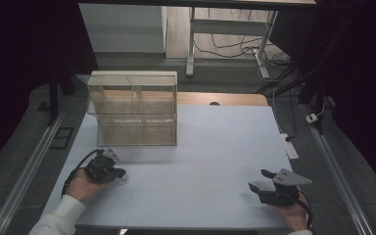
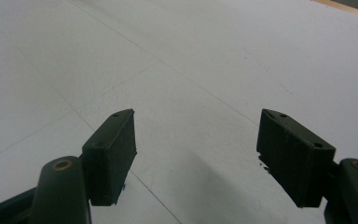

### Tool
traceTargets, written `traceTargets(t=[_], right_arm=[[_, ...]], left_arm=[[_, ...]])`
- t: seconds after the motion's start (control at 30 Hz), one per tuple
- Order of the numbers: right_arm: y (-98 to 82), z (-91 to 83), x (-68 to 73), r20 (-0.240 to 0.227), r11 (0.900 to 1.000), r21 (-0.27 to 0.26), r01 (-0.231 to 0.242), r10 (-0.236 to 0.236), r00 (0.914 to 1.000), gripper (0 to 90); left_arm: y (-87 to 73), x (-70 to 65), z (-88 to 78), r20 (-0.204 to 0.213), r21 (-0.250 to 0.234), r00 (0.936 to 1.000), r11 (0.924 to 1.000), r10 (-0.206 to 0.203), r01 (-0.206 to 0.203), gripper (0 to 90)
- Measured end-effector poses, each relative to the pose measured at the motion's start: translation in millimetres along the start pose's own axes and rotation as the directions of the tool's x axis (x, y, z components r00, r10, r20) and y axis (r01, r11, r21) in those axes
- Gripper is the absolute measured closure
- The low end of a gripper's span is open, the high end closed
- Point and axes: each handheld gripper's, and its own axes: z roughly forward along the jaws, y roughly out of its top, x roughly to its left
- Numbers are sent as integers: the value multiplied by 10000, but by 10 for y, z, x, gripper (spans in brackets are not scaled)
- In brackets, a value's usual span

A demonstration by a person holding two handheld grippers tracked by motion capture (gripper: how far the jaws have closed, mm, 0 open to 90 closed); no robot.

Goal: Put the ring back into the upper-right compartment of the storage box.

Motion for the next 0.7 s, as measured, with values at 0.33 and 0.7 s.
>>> traceTargets(t=[0.33, 0.7], right_arm=[[-4, -3, -6, 17, 10000, 21, -20, 20, 10000, 276], [-8, -3, -10, 49, 10000, 18, -28, 28, 10000, 276]], left_arm=[[-46, -18, -147, 38, -957, 9997, 9951, -228, 231, 860], [-87, -17, -337, 223, -1991, 9986, 9786, -485, 520, 859]])
